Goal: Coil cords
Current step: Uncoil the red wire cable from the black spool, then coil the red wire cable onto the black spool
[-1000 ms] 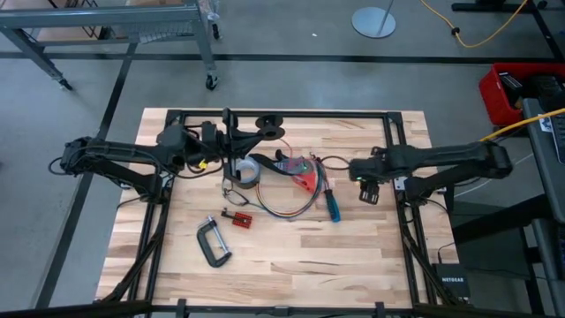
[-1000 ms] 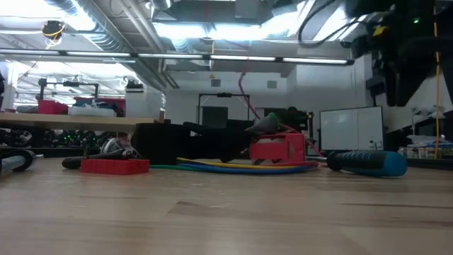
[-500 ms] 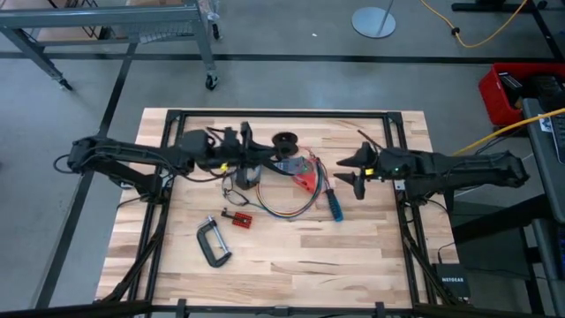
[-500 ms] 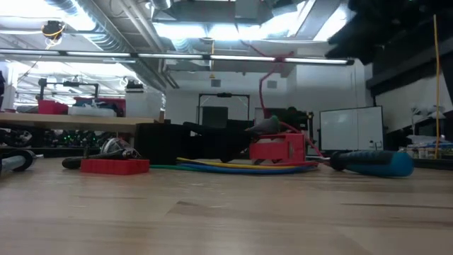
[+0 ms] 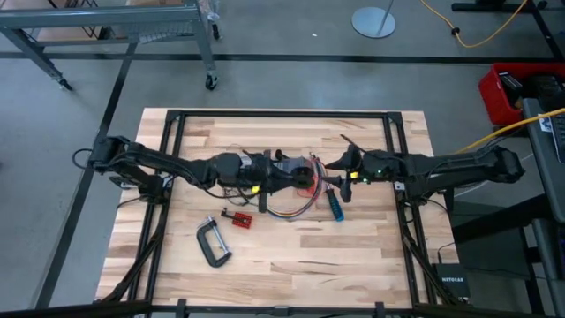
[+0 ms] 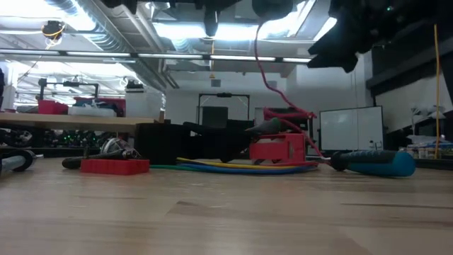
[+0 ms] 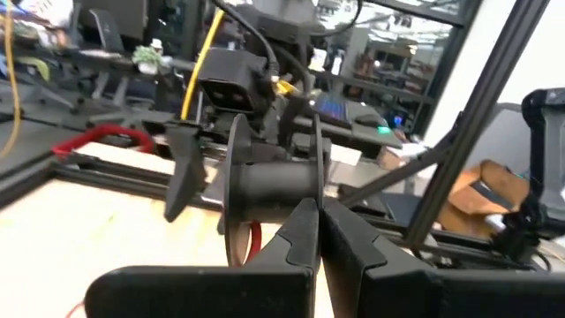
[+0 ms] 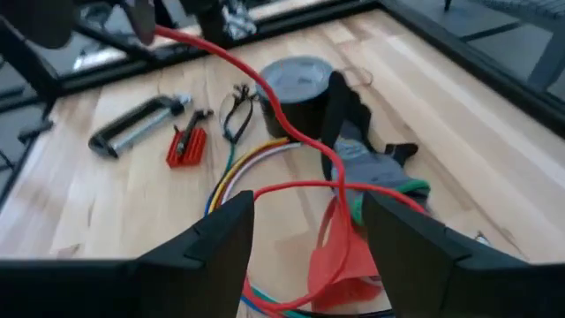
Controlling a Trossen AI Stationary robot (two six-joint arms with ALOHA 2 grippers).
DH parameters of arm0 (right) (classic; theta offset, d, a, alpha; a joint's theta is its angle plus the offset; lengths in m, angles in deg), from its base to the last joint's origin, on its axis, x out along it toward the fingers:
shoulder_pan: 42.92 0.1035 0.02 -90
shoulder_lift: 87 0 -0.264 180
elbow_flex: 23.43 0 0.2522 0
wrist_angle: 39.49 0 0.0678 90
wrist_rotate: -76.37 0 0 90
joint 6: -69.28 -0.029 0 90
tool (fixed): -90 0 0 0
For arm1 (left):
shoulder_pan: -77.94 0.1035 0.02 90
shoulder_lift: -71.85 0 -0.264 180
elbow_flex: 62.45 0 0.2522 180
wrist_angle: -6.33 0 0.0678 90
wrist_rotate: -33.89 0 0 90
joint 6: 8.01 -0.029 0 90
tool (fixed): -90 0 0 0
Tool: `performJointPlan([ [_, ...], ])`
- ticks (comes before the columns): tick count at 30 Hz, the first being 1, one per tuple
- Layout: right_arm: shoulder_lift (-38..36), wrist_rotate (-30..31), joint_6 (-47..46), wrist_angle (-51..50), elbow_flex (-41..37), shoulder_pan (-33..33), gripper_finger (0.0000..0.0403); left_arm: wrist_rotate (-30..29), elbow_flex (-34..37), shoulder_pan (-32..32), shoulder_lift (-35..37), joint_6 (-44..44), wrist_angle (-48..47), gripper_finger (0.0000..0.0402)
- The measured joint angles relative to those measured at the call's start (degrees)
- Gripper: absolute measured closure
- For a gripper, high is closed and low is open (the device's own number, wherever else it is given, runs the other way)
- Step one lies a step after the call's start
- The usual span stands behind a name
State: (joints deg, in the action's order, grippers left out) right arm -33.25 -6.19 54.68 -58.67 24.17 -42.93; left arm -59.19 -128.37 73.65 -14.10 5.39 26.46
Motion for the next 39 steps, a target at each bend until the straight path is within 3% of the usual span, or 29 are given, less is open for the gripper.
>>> performJointPlan([
  [16,4.00,-16.16,7.48,19.45,0.02,0.02,0.0187,0.36,0.02,-2.85,-0.05,0.17,-0.67,0.0401],
  [30,4.15,-16.50,7.55,26.42,0.02,0.00,0.0187,0.37,0.02,-2.87,-0.02,0.14,-0.15,0.0401],
  [39,8.83,-17.57,7.22,32.42,0.07,0.00,0.0187,0.35,0.02,-2.87,-0.02,0.12,-0.22,0.0401],
])
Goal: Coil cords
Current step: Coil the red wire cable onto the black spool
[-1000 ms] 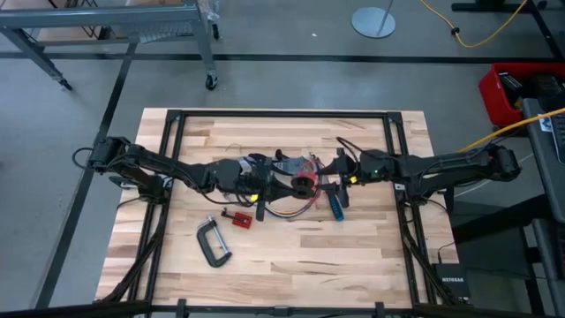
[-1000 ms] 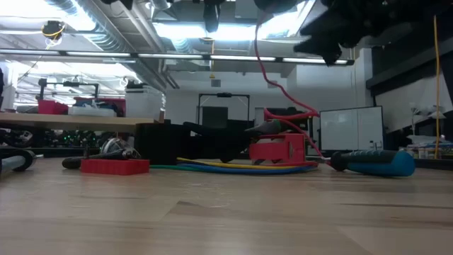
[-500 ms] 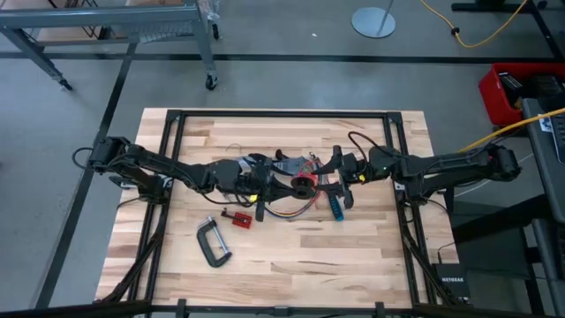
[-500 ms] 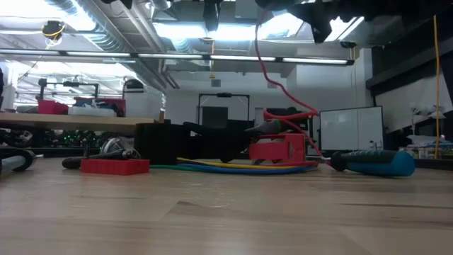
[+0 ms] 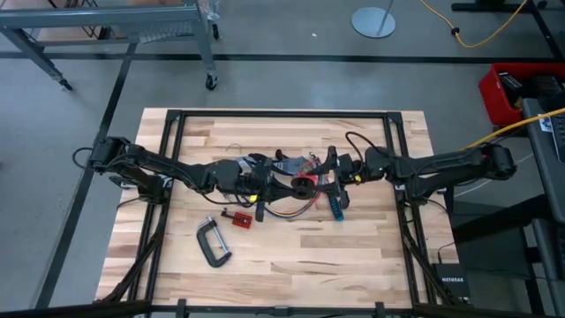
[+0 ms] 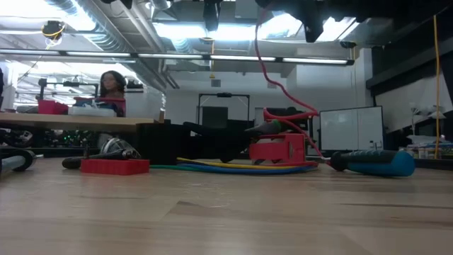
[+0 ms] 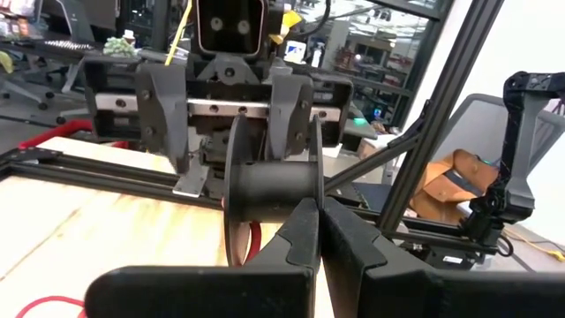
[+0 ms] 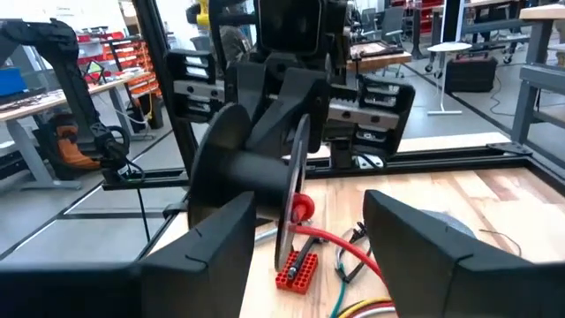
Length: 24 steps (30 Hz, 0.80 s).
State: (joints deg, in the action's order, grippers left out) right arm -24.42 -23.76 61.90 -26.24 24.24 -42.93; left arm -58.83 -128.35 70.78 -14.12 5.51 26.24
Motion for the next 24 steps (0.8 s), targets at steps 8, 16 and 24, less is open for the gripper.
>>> performJointPlan([
  [8,2.24,-0.20,-0.04,0.62,0.00,0.04,0.0232,0.00,0.00,-0.04,0.00,-0.41,-0.21,0.0401],
  [16,2.57,-0.28,-0.02,2.76,0.00,0.04,0.0347,-0.07,0.00,-0.02,0.11,-0.60,0.24,0.0401],
  [24,2.63,0.07,0.13,3.00,0.00,0.00,0.0388,-0.02,0.00,-0.02,0.11,-0.04,0.11,0.0388],
])
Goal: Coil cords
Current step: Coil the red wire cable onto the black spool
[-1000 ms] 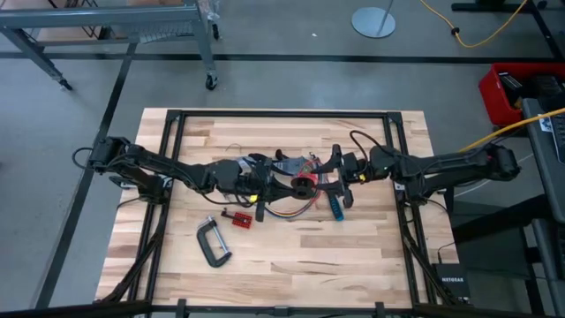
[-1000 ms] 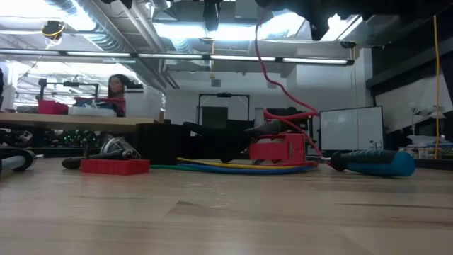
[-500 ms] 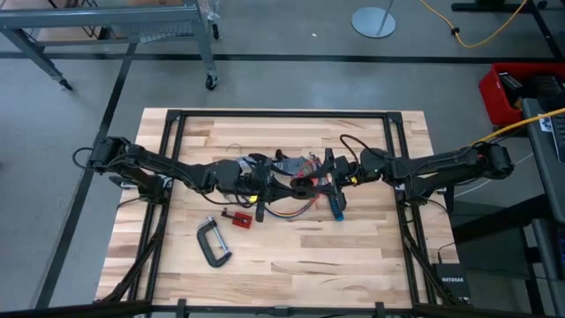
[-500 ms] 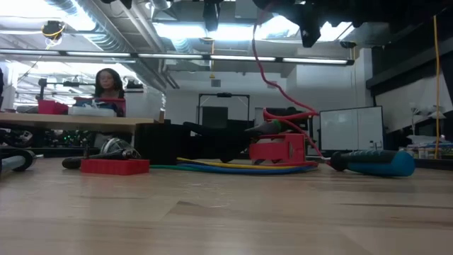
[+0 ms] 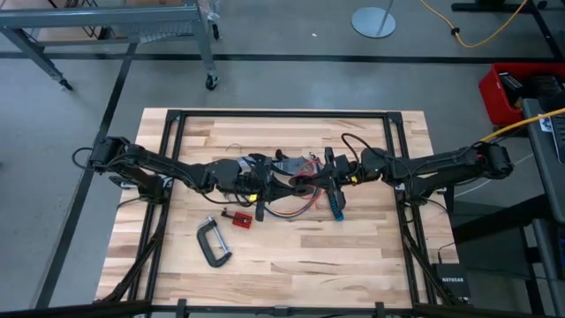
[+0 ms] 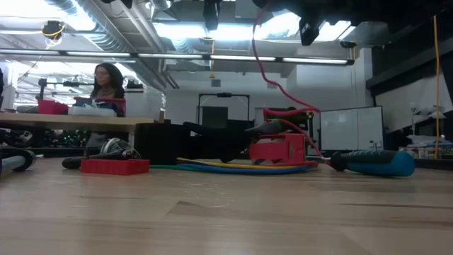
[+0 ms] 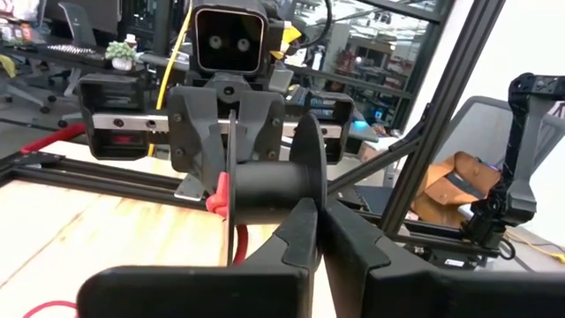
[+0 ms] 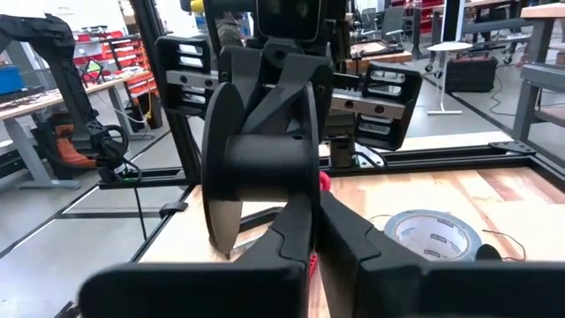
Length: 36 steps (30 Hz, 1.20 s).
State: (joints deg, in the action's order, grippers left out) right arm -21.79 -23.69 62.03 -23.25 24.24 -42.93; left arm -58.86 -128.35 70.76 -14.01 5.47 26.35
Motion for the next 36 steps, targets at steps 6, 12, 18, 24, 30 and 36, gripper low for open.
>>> performJointPlan([
  [6,-0.02,-0.02,-0.20,0.15,0.00,0.00,0.0394,0.14,0.00,0.18,0.41,0.99,-0.24,0.0361],
  [12,-0.02,-0.02,-0.24,0.06,0.00,0.00,0.0397,0.12,0.00,1.40,4.86,2.54,-0.51,0.0330],
  [18,-0.07,0.00,-0.34,0.54,0.00,0.00,0.0398,0.02,0.00,1.73,10.04,-1.34,-2.96,0.0316],
  [24,-0.50,0.00,-0.10,5.08,0.81,0.00,0.0399,-0.04,-0.04,1.73,14.57,-4.68,-9.32,0.0316],
  [30,-3.36,-0.01,3.05,4.33,3.97,0.00,0.0399,-0.52,-0.04,1.70,15.25,-7.85,-13.24,0.0316],
  [36,-6.51,-0.08,3.45,2.67,5.01,-0.82,0.0399,-0.66,-0.02,1.70,12.86,-9.40,-19.73,0.0315],
])
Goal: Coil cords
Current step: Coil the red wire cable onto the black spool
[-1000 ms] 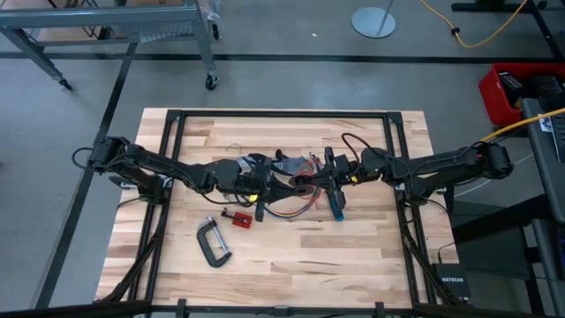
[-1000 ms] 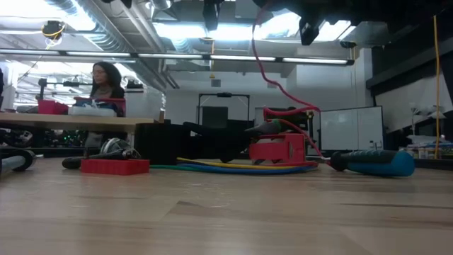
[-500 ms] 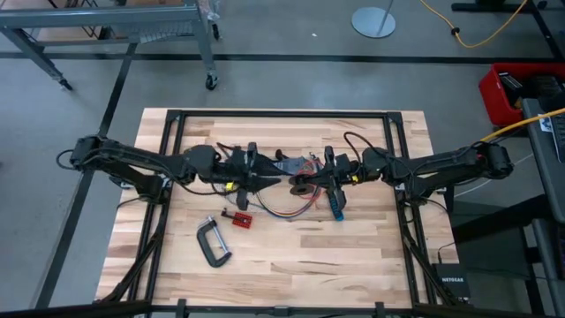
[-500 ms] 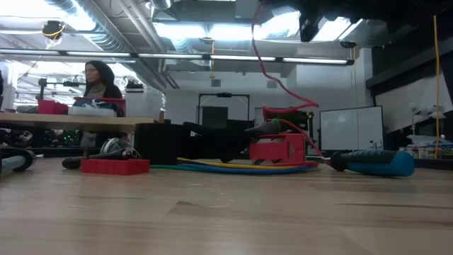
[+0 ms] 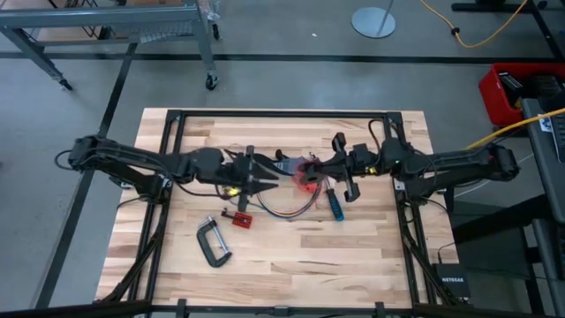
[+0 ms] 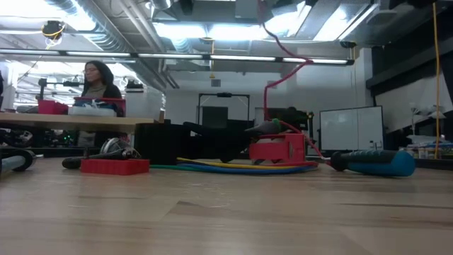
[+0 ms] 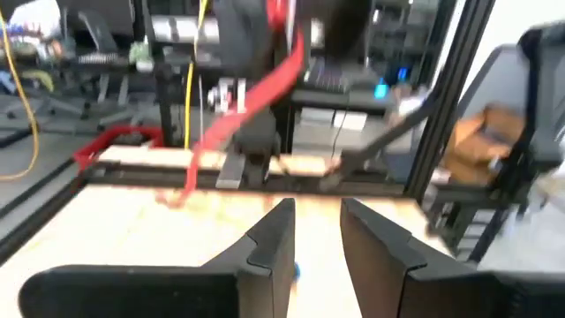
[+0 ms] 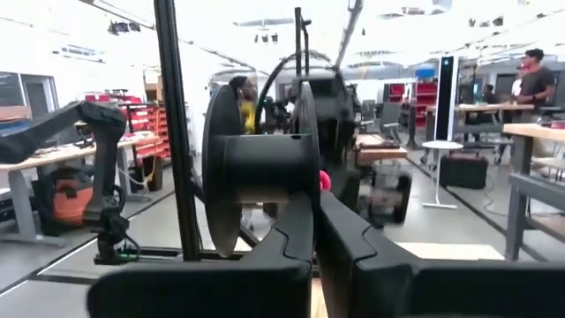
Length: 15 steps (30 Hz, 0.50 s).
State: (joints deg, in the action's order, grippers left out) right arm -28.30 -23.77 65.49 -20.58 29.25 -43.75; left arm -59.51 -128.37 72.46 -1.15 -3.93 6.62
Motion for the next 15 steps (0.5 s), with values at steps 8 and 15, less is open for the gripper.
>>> performJointPlan([
  [8,-2.38,-1.27,-0.23,-1.15,0.00,0.06,0.0399,-1.63,0.02,0.70,-6.00,-1.27,2.47,0.0315],
  [15,-2.76,-2.98,-0.90,-2.34,-0.02,0.06,0.0399,-7.85,0.02,3.03,-7.95,0.74,3.14,0.0315],
])
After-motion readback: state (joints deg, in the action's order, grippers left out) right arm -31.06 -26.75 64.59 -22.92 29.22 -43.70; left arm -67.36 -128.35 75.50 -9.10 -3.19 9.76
